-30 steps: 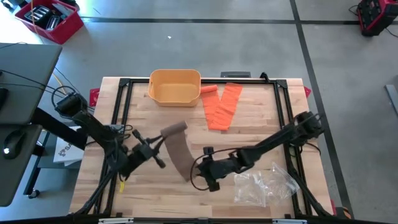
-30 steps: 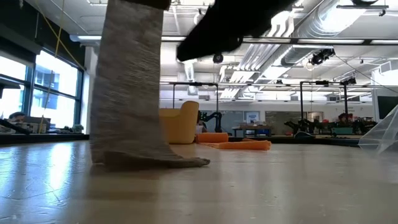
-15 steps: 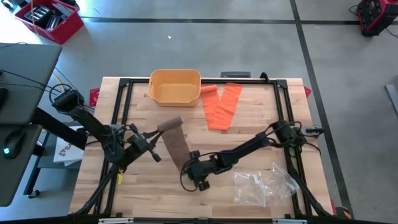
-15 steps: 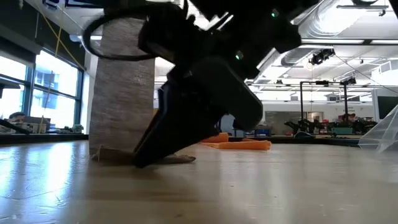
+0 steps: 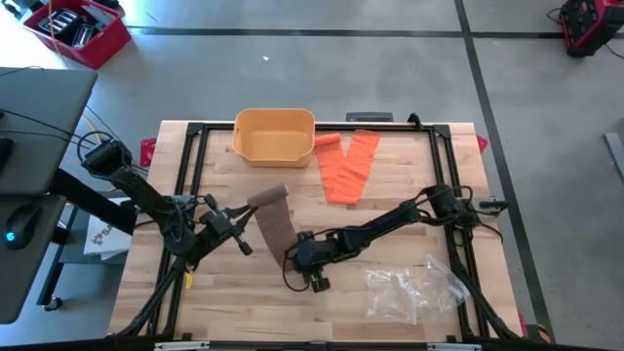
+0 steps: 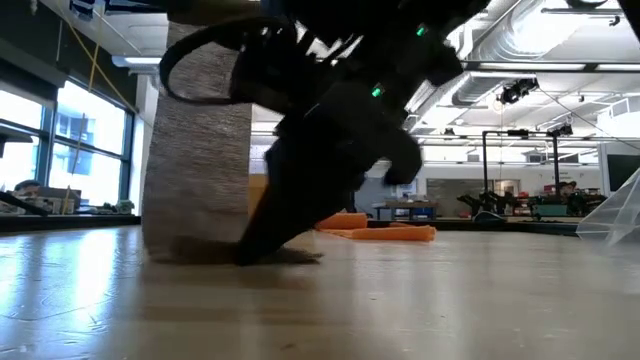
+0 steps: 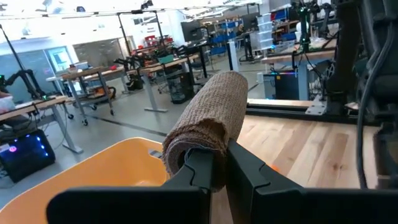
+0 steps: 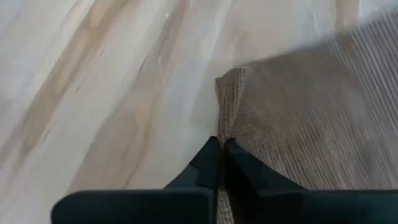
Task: Roll bandage
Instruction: Roll the brown bandage
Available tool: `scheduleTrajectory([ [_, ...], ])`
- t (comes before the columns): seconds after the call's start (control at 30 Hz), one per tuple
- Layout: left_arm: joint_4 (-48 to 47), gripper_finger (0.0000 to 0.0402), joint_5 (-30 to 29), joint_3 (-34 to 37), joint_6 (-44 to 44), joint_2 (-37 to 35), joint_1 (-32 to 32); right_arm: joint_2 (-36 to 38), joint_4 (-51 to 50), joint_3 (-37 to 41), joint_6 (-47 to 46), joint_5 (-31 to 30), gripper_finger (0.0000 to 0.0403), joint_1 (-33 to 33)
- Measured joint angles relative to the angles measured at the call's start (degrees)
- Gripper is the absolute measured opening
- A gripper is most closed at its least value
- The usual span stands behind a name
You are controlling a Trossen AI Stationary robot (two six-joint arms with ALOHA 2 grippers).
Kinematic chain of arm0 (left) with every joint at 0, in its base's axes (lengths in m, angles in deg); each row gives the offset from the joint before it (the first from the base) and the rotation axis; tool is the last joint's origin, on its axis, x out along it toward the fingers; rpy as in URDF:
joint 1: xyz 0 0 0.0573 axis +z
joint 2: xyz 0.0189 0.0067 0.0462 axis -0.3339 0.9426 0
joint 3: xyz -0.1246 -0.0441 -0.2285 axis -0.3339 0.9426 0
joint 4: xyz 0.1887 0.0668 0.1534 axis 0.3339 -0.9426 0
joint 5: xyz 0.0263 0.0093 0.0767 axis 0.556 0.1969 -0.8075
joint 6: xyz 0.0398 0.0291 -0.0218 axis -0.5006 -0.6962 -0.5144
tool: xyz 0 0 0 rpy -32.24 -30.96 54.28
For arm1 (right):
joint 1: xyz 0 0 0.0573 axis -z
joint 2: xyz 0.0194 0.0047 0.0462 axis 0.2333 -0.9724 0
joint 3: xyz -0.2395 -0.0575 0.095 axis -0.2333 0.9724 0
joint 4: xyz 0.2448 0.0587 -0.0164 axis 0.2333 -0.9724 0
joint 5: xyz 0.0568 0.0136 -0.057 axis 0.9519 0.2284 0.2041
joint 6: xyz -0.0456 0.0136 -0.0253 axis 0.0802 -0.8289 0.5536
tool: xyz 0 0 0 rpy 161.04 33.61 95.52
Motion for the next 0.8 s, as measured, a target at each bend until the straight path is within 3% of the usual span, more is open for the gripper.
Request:
scheduleTrajectory([
  [0.27, -4.9, 0.0016, 2.4, 0.0, 3.0, 0.0, 1.4, 15.1, -9.2, 0.1, -5.9, -8.5, 0.0002, -10.7],
  [0.5, -24.5, 0.0013, 17.5, 0.0, 25.2, 0.1, 4.9, 27.6, -8.1, 0.0, -7.8, -23.8, 0.0001, -20.2],
  [0.63, -33.9, 0.0012, 25.9, 0.0, 37.8, 1.4, 5.8, 31.7, -3.9, 0.1, -2.8, -34.6, 0.0000, -22.8],
  [0.8, -34.4, 0.0011, 33.2, 0.0, 43.2, 5.8, 6.0, 34.7, 6.0, 0.0, 9.4, -42.4, 0.0000, -21.0],
])
